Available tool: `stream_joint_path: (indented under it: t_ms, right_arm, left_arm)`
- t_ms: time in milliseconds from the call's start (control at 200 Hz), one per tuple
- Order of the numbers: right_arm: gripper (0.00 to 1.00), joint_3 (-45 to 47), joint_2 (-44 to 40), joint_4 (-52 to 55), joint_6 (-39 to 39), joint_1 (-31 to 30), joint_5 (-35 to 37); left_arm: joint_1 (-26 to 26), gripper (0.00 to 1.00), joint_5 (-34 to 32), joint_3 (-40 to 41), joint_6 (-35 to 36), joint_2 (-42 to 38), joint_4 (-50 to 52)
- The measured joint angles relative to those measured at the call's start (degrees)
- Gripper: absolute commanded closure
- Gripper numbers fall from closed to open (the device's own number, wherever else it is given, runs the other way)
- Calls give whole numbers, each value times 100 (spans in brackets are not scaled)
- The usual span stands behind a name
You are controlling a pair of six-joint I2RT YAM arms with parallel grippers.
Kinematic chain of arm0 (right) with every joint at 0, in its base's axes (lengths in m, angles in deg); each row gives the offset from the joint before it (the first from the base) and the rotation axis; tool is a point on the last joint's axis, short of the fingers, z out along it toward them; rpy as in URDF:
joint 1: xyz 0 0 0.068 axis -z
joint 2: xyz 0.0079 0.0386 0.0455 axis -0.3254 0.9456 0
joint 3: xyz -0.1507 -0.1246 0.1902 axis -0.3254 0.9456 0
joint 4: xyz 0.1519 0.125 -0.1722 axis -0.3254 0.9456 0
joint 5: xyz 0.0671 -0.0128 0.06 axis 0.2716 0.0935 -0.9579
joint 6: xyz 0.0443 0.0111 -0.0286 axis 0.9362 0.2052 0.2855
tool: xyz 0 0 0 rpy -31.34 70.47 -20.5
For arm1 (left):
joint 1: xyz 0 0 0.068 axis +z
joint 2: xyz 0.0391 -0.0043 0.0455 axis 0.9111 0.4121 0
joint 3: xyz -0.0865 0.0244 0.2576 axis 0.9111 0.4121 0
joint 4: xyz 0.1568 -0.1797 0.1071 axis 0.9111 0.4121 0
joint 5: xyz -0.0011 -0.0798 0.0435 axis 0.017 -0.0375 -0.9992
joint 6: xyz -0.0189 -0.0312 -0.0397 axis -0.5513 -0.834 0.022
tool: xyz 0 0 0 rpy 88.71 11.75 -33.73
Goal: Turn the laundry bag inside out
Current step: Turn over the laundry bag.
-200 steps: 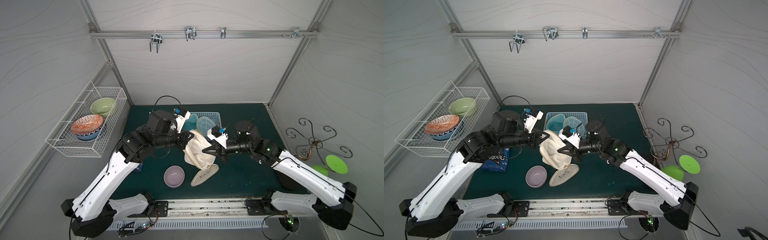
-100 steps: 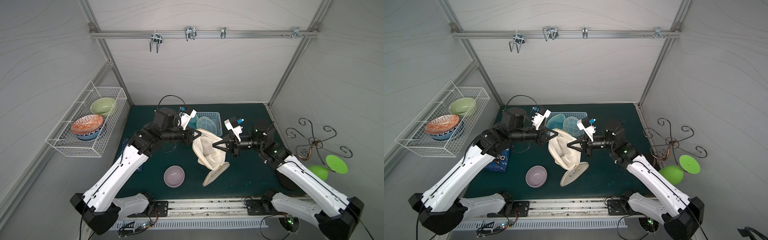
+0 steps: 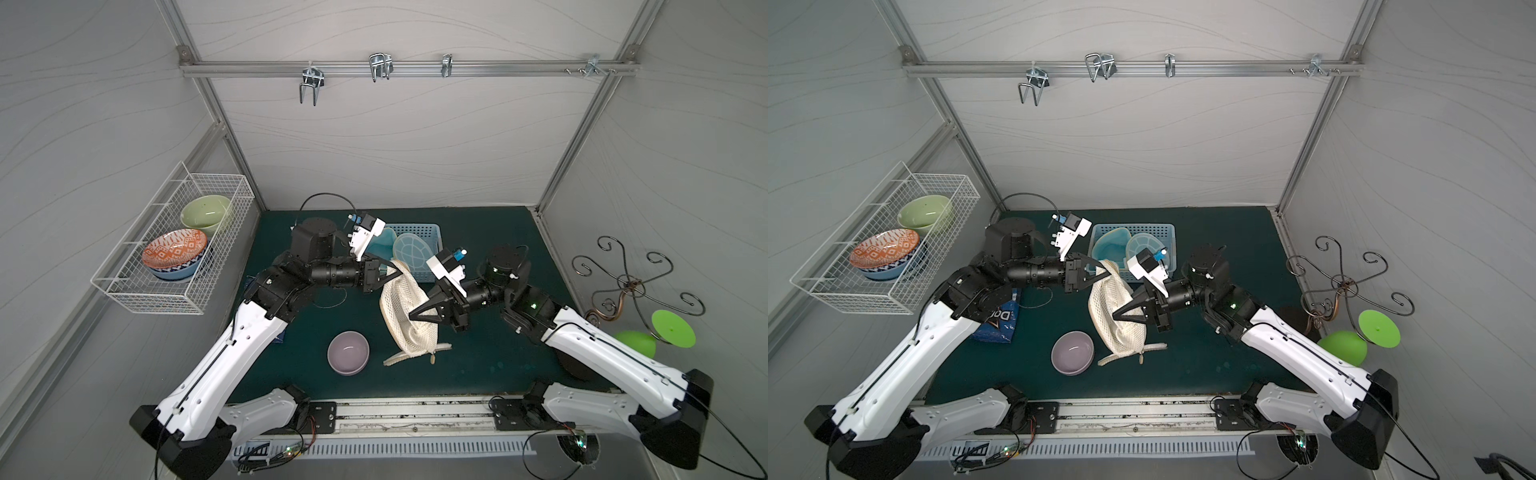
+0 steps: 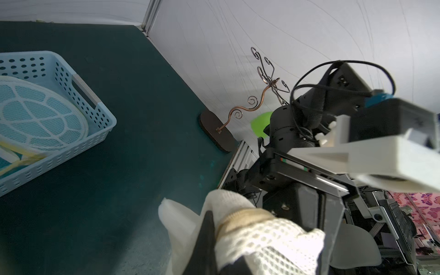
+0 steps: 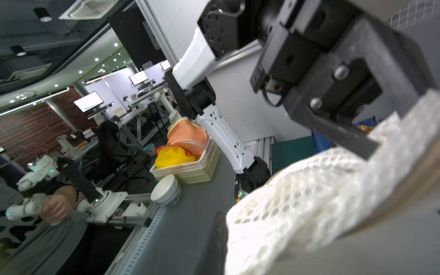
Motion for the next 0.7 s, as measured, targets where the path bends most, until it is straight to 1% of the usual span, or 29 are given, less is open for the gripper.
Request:
stream_joint_path:
  t_ms: [95,240,310,405,500,570,635,700]
  right_arm:
    - [100,109,-55,-376,560,391,52]
    - [100,199,-337,-365,1130,1257,369]
    - [100,354,-413,-697,1652,1589,380]
    - [100,463,-348,-1305,2345,1709,291]
    - [100,595,-107,-2262,3217,1714,170]
    - [100,772,68,-3023,3786,1718,170]
    - [100,931,214,-3543,4144,1714,173]
    - [100,1067,238,-3668,4251,1718,240]
  left_arm:
    - [52,100,-28,177,46,179,-251]
    - [72,100,-2,393,83,422,-780]
    - [72,100,-44,529,74,431,-970]
    - [70,100,-166,675,42,492,-1099]
    - [74,100,-118,857,-24,538,-1427]
    - [151,100,157,1252,-313,494,-2129]
    - [229,100,450,1794,-898,411,-3053]
    - [295,100,708,2251,-1561,398,-3936]
